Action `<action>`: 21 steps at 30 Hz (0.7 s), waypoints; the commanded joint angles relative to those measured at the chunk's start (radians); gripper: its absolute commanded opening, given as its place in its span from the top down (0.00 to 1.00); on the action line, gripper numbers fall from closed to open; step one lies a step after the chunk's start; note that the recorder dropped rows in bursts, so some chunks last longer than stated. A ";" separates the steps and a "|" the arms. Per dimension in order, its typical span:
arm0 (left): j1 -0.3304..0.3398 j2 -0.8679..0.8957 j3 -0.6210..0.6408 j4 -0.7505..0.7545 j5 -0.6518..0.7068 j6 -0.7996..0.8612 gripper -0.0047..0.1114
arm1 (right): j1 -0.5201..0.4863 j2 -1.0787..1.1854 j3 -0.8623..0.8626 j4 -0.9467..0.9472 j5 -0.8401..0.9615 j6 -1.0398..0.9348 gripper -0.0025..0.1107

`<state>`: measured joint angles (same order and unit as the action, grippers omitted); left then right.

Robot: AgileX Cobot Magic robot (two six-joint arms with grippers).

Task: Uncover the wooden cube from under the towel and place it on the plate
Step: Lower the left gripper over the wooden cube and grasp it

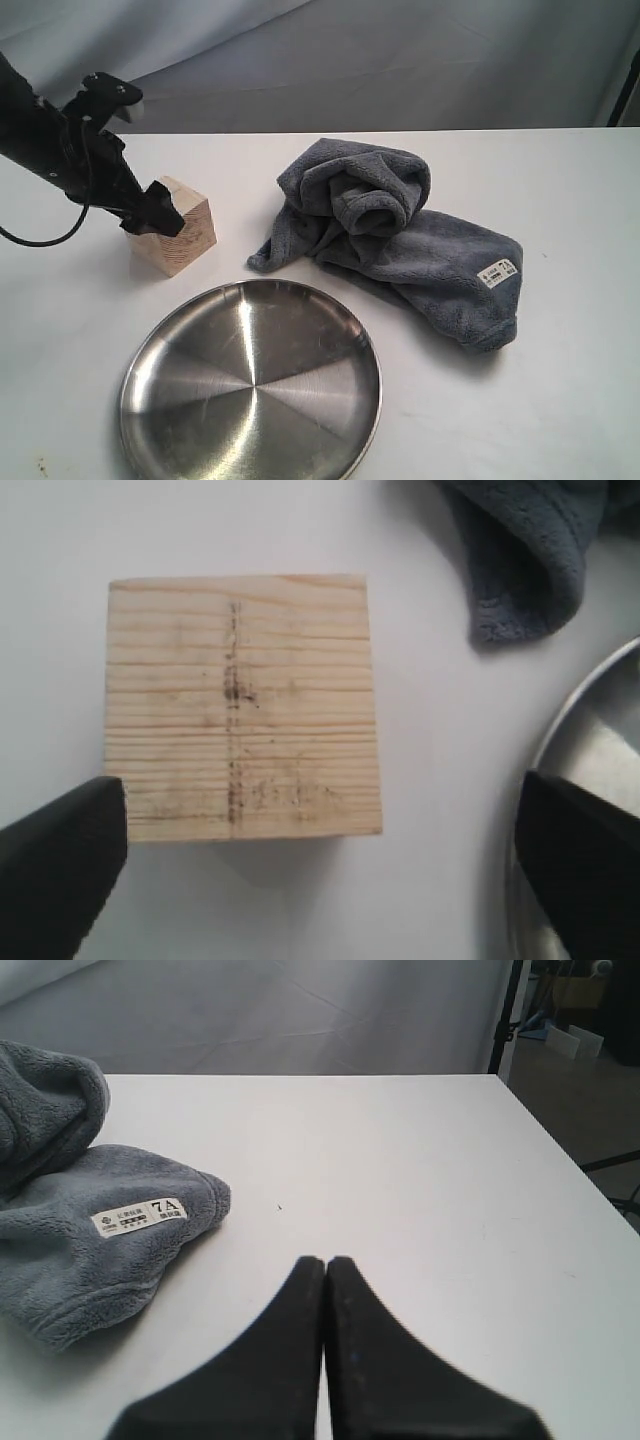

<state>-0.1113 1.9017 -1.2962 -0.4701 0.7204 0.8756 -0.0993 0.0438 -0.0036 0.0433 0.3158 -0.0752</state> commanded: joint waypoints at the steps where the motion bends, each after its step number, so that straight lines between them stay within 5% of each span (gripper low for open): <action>1: 0.002 0.023 0.000 -0.014 -0.100 0.063 0.06 | 0.001 -0.006 0.004 0.000 -0.004 0.004 0.98; 7: 0.002 0.019 0.000 -0.026 -0.223 0.077 0.06 | 0.001 -0.006 0.004 0.000 -0.004 0.004 0.98; 21: 0.002 0.019 0.000 -0.029 -0.265 0.075 0.06 | 0.001 -0.006 0.004 0.000 -0.004 0.004 0.98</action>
<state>-0.1113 1.9263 -1.2962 -0.4888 0.4741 0.9461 -0.0993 0.0438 -0.0036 0.0433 0.3158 -0.0752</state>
